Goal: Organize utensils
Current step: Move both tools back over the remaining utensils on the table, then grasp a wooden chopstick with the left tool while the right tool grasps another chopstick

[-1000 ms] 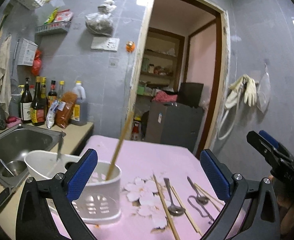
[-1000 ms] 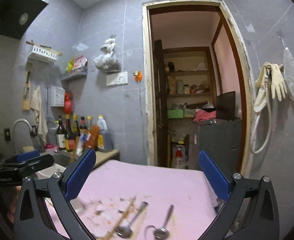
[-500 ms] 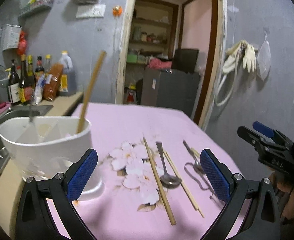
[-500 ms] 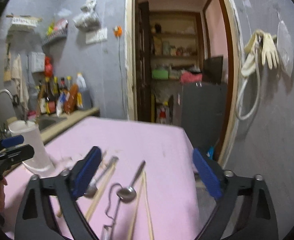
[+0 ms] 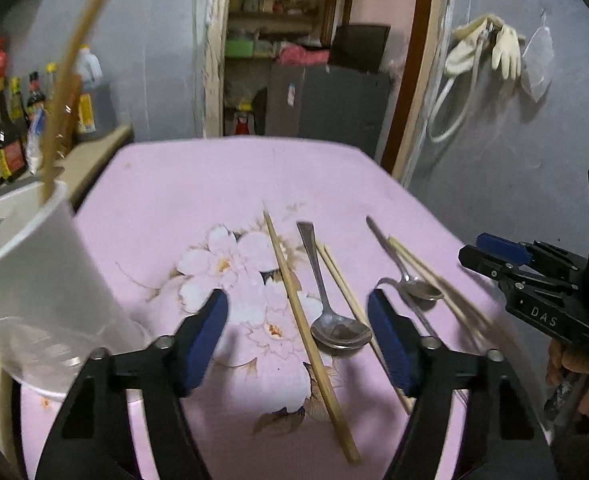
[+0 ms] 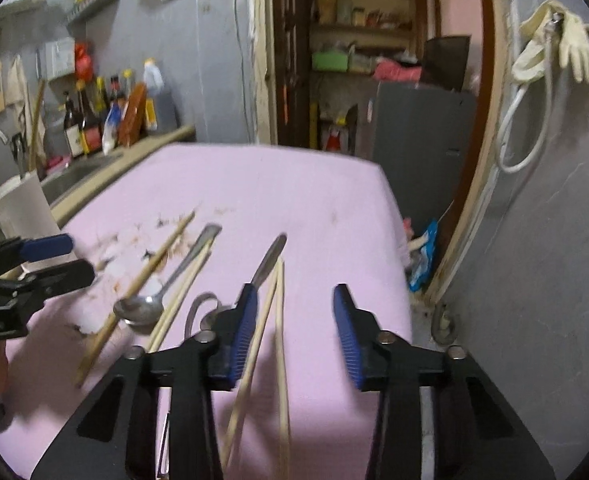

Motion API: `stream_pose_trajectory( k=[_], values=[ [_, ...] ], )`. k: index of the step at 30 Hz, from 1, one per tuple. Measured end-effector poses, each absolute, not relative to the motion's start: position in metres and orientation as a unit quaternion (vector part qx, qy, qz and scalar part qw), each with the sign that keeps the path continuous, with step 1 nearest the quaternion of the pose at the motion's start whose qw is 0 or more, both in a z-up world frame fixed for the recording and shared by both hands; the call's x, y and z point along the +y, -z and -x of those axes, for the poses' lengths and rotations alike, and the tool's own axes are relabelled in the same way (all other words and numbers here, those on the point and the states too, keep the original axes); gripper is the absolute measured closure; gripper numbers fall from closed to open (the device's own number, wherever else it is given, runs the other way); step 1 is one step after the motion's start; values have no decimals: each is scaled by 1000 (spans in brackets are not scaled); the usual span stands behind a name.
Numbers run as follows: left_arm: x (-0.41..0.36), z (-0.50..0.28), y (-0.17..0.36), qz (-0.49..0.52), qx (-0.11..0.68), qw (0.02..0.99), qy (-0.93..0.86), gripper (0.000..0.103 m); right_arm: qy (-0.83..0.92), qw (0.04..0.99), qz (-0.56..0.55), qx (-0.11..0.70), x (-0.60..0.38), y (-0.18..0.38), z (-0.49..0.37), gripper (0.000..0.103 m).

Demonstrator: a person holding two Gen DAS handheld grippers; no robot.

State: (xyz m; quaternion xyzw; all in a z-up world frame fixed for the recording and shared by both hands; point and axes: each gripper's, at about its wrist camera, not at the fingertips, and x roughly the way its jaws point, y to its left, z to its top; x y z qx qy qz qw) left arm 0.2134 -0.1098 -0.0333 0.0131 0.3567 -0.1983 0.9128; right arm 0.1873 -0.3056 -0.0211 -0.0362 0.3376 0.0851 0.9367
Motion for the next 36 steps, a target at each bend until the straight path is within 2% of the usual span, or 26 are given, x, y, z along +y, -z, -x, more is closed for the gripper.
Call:
stream_pose_trajectory(
  k=[2,5,8,11,19,22,25,30,36],
  values=[
    [-112,-222,37,-16,373,906,199,56,-89,929,40,357,-304,27,-193,77],
    [-113,-239,44,-9,407,891,204,66,-95,914,40,392,-304,37,-204,81],
    [-112,-254,46,-4,424,883,202,70,-97,904,40,415,-306,44,-212,87],
    [-114,-264,49,-6,439,876,201,76,-97,899,39,426,-307,47,-219,89],
    [-117,-285,58,1,464,864,195,82,-98,885,38,453,-303,46,-241,89],
    [-118,-288,58,-5,471,862,189,91,-96,883,41,458,-302,49,-247,89],
    [-117,-290,59,3,480,857,187,96,-93,878,42,467,-301,49,-251,89],
    [-113,-288,57,23,487,852,188,98,-97,874,41,475,-297,48,-254,99],
    [-114,-274,49,30,468,859,203,99,-103,882,-21,459,-306,43,-242,100]
  ],
)
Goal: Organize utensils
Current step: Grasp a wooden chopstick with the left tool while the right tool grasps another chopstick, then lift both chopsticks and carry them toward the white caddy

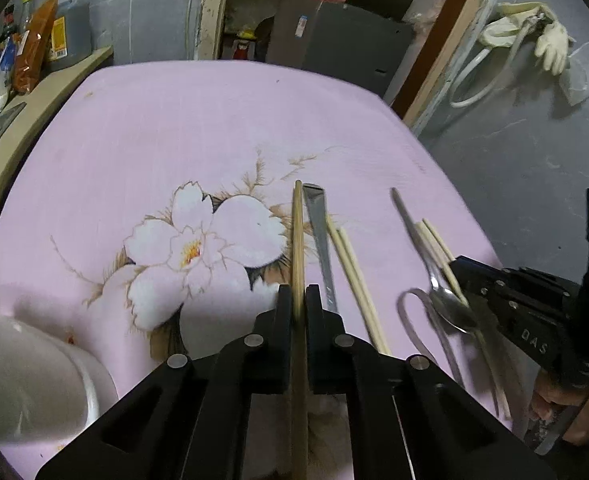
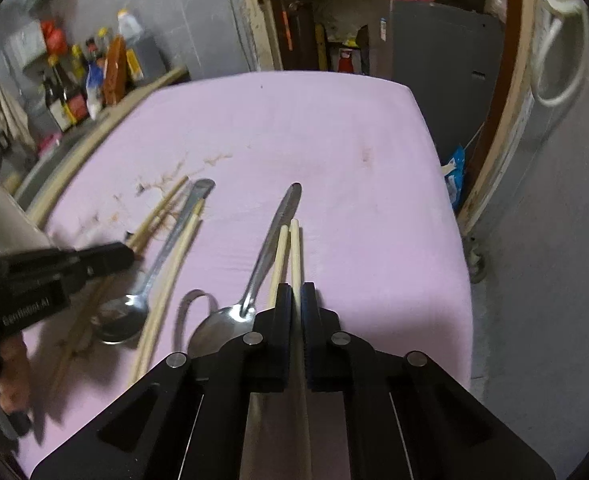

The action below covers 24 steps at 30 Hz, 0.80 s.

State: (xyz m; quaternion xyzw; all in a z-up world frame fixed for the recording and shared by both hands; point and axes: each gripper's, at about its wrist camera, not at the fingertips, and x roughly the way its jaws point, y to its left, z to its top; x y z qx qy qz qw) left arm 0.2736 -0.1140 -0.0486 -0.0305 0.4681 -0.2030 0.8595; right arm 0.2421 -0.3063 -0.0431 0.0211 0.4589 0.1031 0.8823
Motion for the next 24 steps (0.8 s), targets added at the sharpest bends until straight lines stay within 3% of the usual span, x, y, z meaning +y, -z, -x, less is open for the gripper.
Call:
stream_pose_trajectory(
  k=[24],
  values=[
    [-52,-172,-77,94,172,959,205,99,-208,969,-119,67,-226,-71,-151,100]
  ],
)
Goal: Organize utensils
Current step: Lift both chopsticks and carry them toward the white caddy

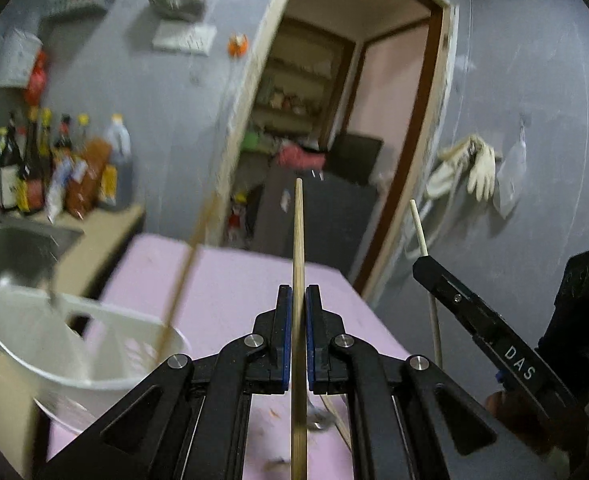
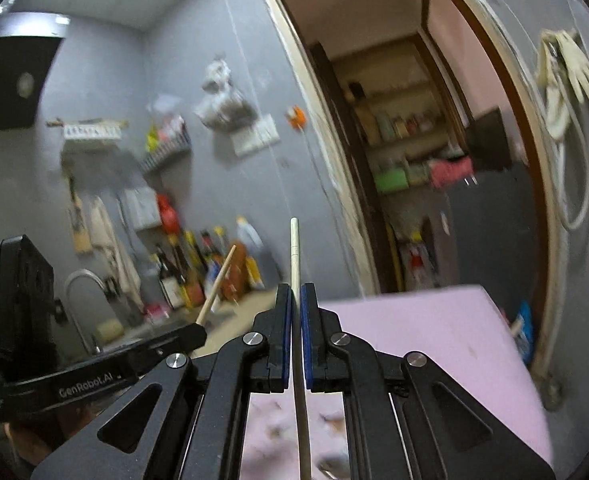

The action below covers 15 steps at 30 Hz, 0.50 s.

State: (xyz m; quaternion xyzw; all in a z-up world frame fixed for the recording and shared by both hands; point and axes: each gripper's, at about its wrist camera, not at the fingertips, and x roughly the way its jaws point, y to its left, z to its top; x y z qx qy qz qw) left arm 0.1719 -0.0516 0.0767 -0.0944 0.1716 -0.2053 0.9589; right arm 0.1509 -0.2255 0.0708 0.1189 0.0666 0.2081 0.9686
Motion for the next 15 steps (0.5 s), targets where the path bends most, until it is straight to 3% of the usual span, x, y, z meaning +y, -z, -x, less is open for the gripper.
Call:
stream_pose_trajectory(
  k=[15],
  values=[
    [85,-184,-126,145,63,984,85,99,-293,939,-176,-47,-133,-120,-183,100]
  ],
)
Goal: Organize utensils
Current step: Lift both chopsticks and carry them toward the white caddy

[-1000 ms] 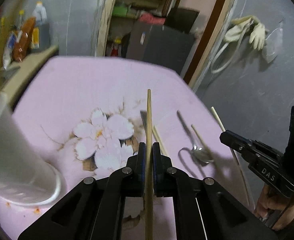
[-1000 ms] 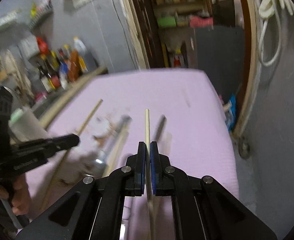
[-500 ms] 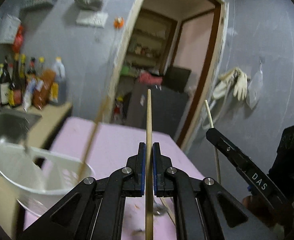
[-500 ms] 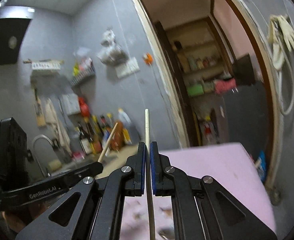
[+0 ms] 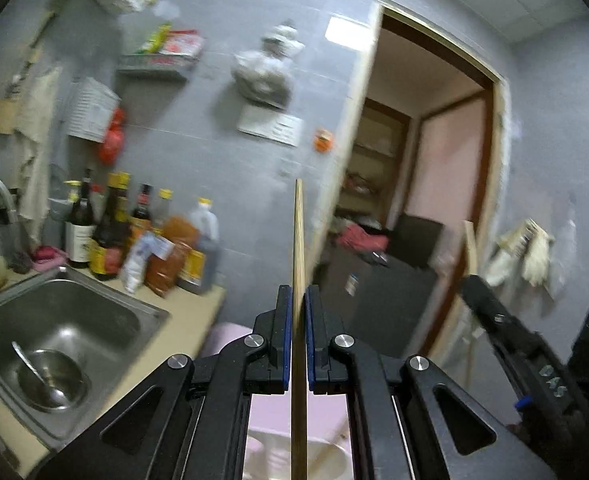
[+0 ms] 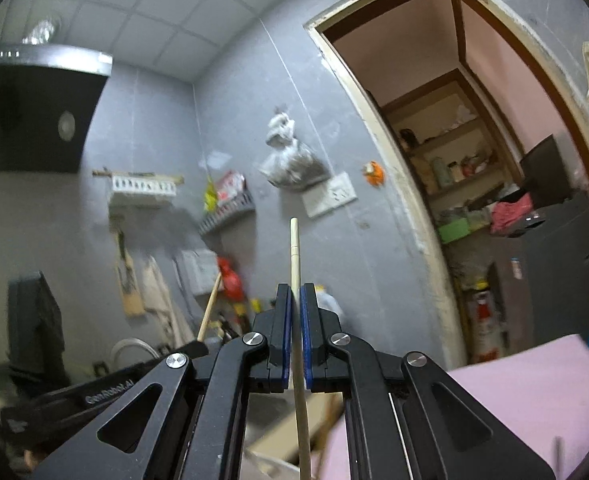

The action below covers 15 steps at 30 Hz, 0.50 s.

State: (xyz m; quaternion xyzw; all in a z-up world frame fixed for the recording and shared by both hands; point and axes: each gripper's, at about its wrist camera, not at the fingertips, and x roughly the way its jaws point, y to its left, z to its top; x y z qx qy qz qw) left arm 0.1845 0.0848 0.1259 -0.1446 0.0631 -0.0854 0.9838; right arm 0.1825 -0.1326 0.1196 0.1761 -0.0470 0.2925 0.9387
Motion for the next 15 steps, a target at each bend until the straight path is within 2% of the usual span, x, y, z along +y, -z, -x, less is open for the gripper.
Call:
stream_pose_trajectory(
  k=[8,15],
  values=[
    [143,-205,-110,201,39,979,19,99,-288,932,-208,-75,-109,-107,-199,100],
    [145,-214,-91,199,31,979,-15,99,-257,943,-199,-72,-93,-90,-208,100]
  ],
)
